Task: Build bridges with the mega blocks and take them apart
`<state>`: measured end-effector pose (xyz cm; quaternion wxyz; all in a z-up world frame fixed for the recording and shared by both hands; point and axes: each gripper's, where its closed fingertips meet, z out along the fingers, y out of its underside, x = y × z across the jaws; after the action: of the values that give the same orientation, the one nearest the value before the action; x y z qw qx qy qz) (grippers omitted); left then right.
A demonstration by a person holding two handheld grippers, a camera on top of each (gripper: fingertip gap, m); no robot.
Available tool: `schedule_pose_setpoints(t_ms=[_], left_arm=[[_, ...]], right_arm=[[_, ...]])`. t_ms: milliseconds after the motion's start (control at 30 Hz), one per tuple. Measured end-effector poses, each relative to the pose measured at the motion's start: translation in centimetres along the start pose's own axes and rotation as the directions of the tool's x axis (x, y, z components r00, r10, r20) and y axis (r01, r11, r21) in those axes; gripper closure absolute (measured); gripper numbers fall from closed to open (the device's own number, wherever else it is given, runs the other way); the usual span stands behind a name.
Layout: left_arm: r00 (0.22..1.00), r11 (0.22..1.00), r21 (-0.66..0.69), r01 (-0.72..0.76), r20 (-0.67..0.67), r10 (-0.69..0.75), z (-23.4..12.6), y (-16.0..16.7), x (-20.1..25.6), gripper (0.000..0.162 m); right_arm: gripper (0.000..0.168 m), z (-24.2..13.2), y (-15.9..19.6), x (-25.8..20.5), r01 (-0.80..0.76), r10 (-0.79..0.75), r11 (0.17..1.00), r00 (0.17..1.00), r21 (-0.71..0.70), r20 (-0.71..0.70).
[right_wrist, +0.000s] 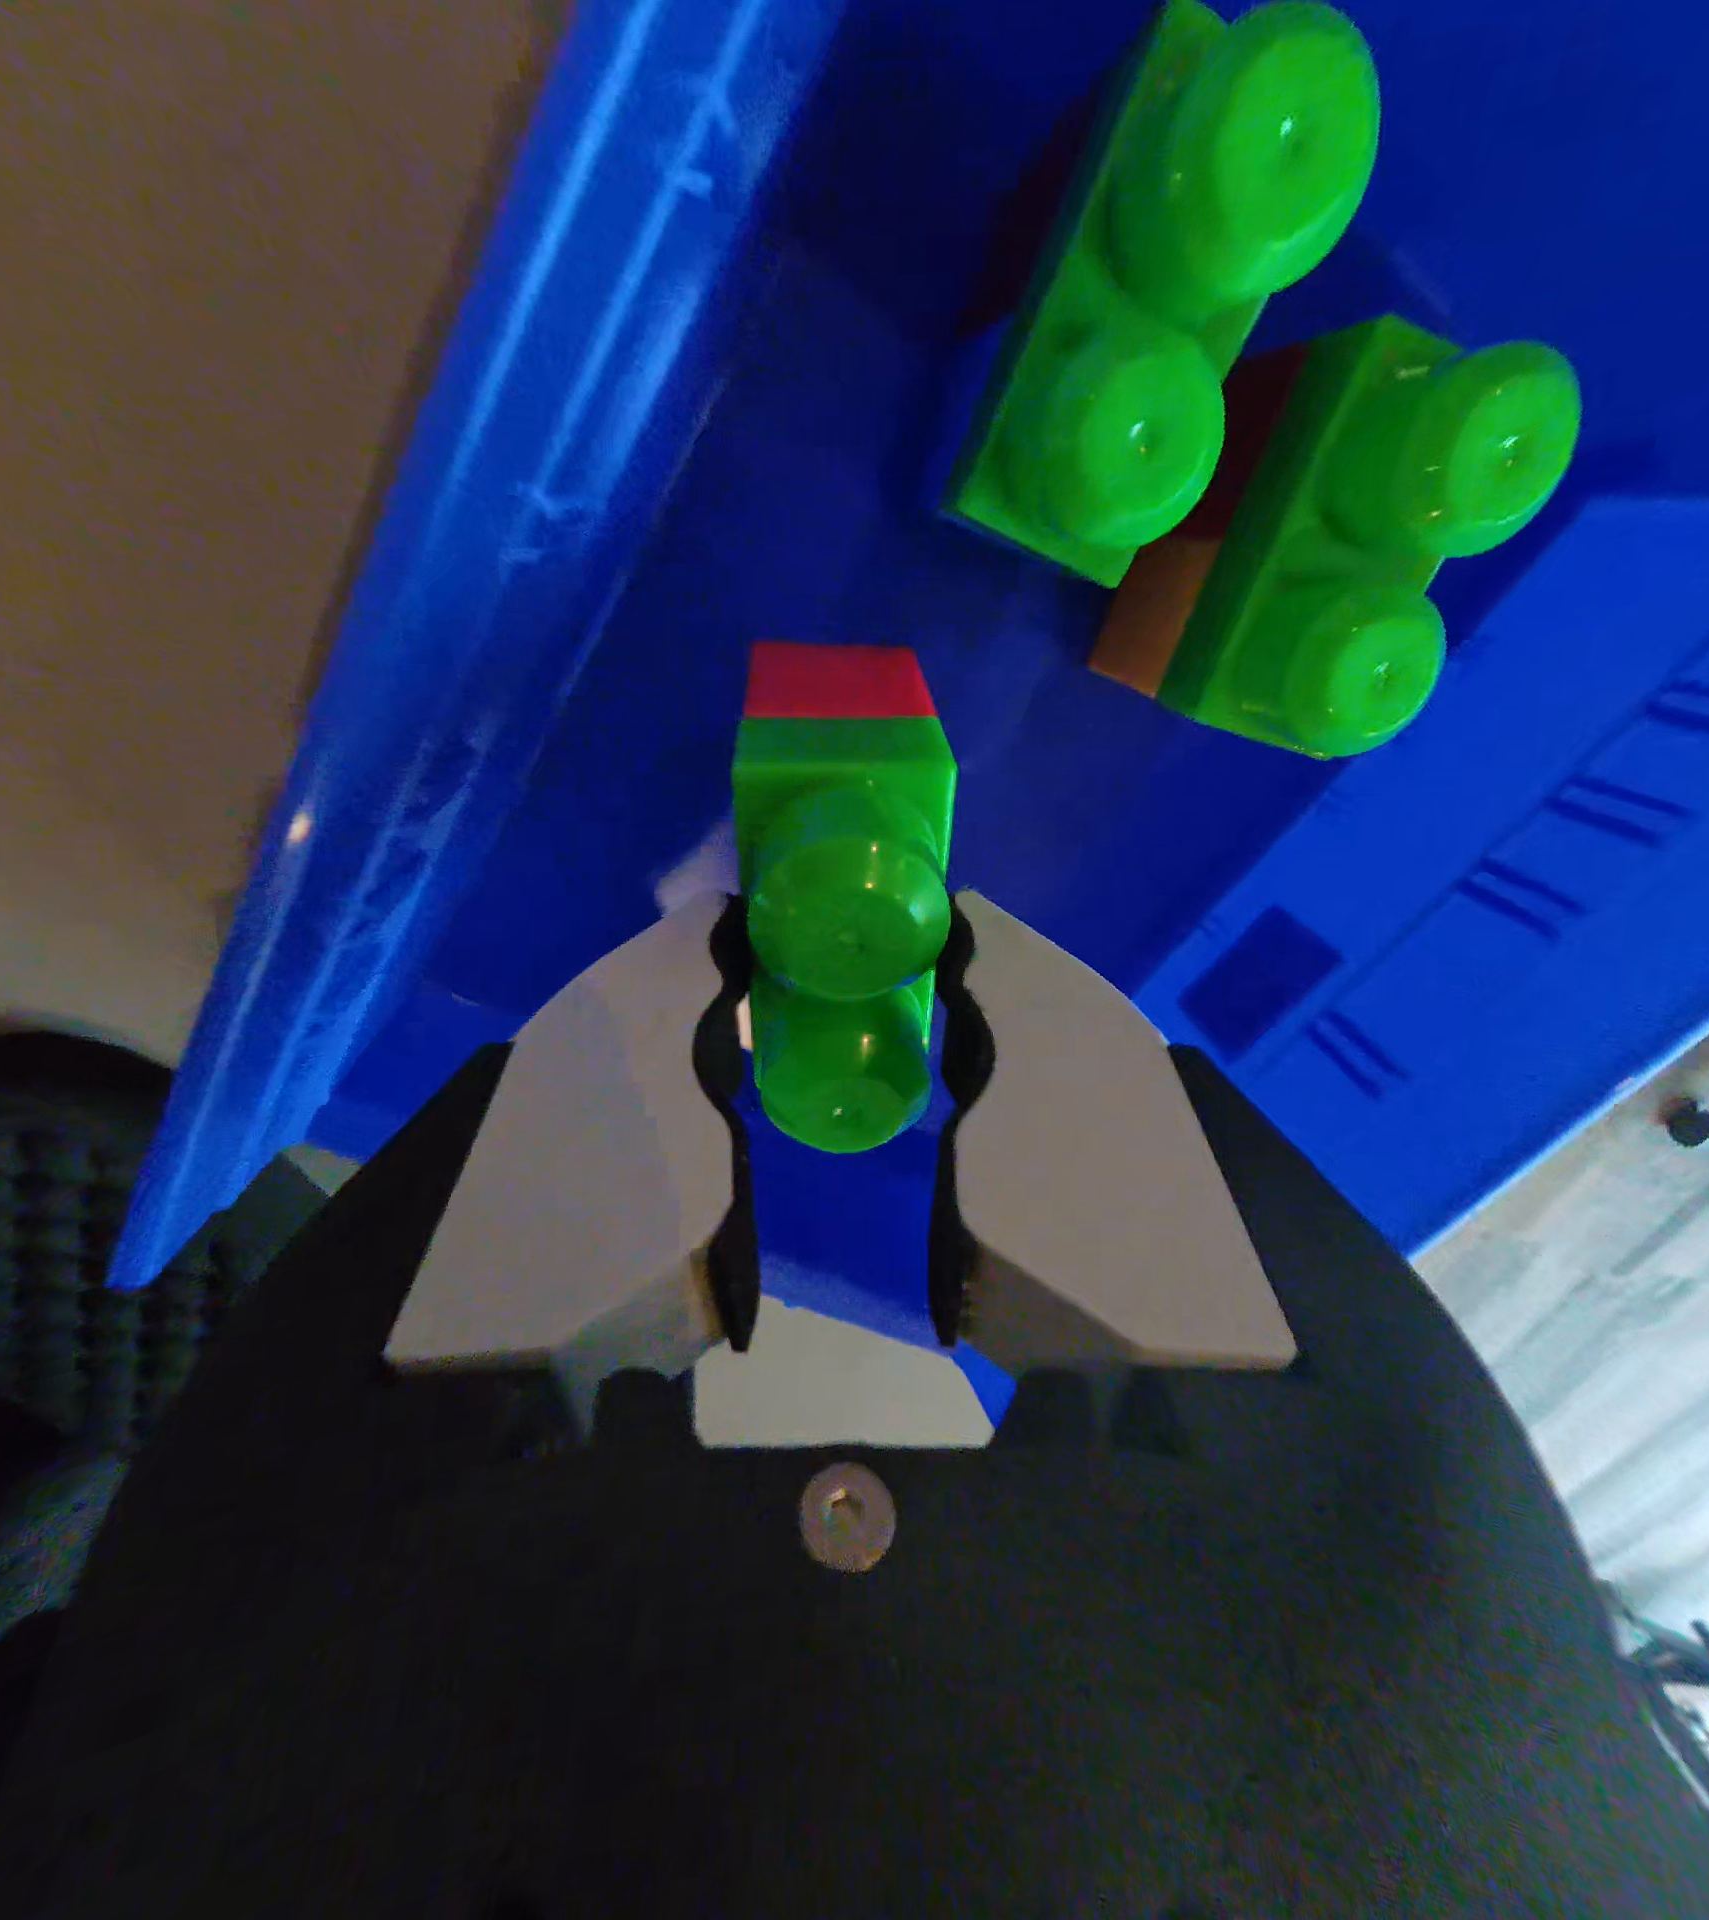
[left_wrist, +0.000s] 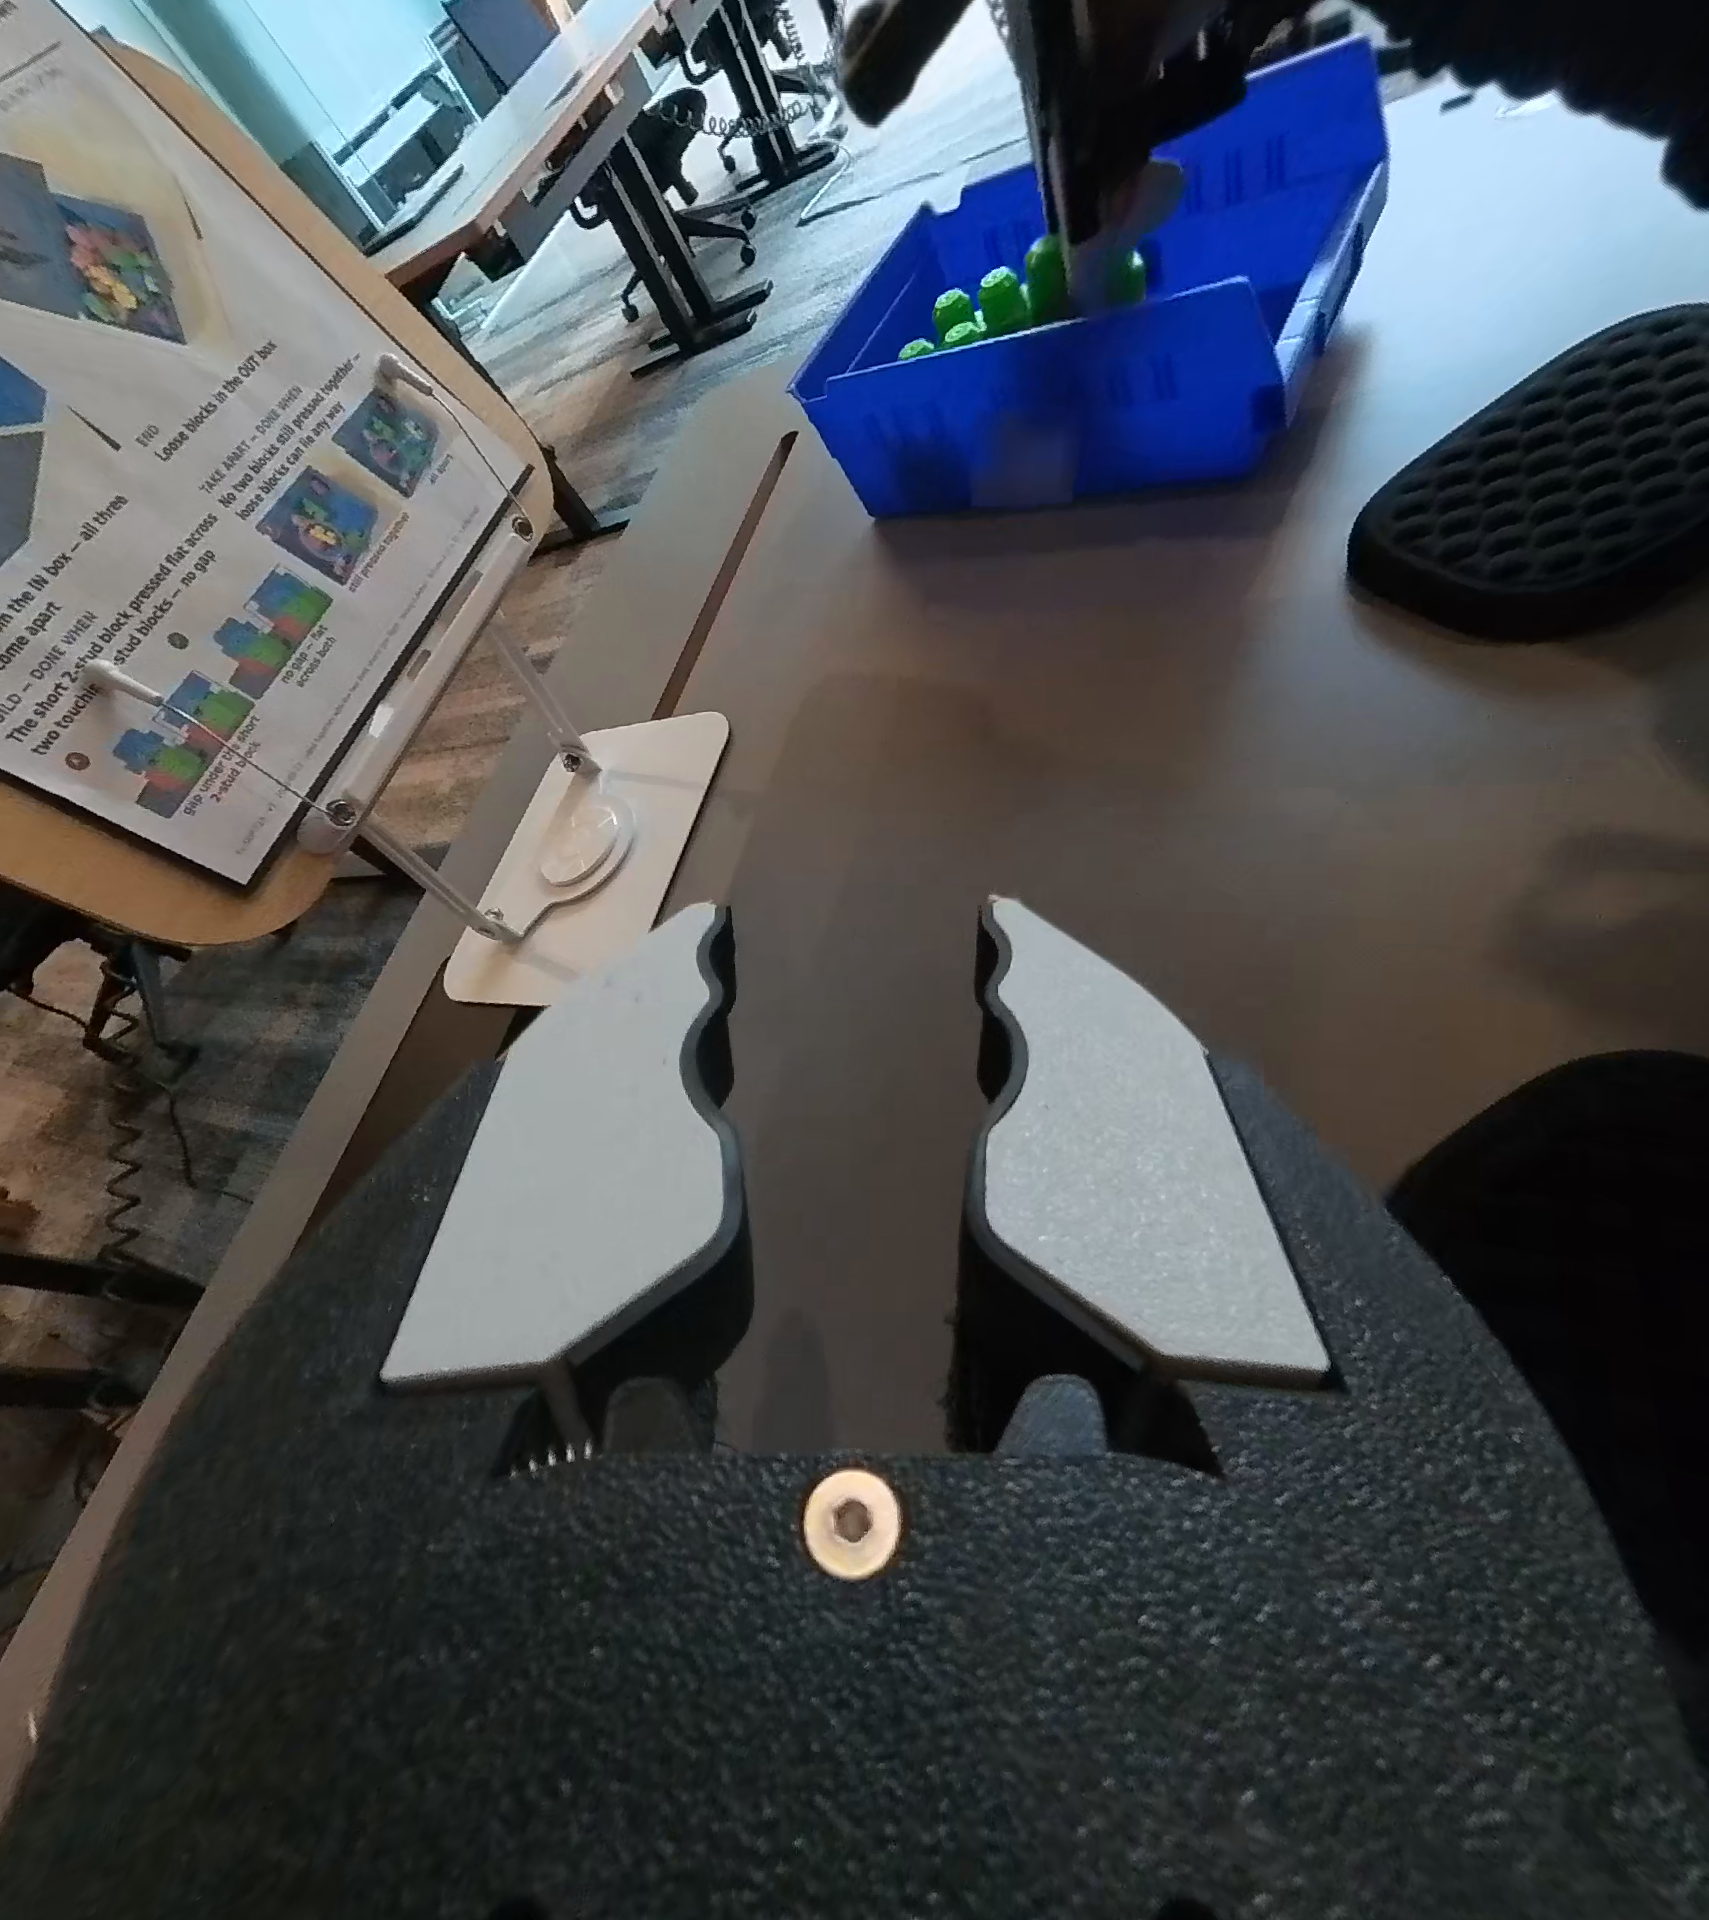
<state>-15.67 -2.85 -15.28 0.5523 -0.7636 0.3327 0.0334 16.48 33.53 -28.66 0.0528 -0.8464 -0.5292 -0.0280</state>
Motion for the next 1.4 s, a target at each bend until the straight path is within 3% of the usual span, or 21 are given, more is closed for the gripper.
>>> schedule_pose_setpoints(t_ms=[500, 633, 800, 967, 1133, 1300, 1400], left_arm=[[1.000, 0.999, -0.035, 0.007, -0.002, -0.008, 0.5, 0.8, -0.2, 0.119], [1.000, 1.000, -0.030, 0.009, 0.002, -0.009, 0.4, 0.7, -0.2, 0.119], [1.000, 0.999, -0.036, 0.019, 0.006, -0.019, 0.5, 1.0, -0.4, 0.119], [1.000, 0.999, -0.043, 0.028, 0.012, -0.027, 0.5, 1.2, -0.6, 0.119], [0.998, 0.999, -0.036, 0.040, 0.040, -0.038, 0.3, 1.1, -1.1, 0.119], [0.986, 0.996, -0.023, 0.091, 0.140, -0.087, -0.6, 0.9, -2.8, 0.119], [0.966, 0.990, -0.017, 0.138, 0.221, -0.131, -2.1, 1.2, -3.9, 0.120]], right_arm=[[0.133, 3.0, -0.9, 0.1, 0.014, -0.012, 0.996, 1.000, -0.088, 0.023], [0.116, 2.9, -1.4, 0.2, 0.012, -0.012, 0.999, 1.000, -0.047, 0.010], [0.106, 0.7, -1.7, -0.1, 0.034, -0.033, 0.999, 0.999, 0.023, -0.032], [0.100, -4.7, -3.9, -0.8, 0.111, -0.072, 0.964, 0.984, 0.243, -0.161], [0.101, -12.0, -7.4, -4.3, 0.252, -0.116, 0.820, 0.953, 0.515, -0.282], [0.105, -18.9, -10.2, -12.7, 0.414, -0.246, 0.552, 0.910, 0.724, -0.333], [0.108, -21.1, -10.7, -18.3, 0.463, -0.342, 0.400, 0.876, 0.791, -0.340]])
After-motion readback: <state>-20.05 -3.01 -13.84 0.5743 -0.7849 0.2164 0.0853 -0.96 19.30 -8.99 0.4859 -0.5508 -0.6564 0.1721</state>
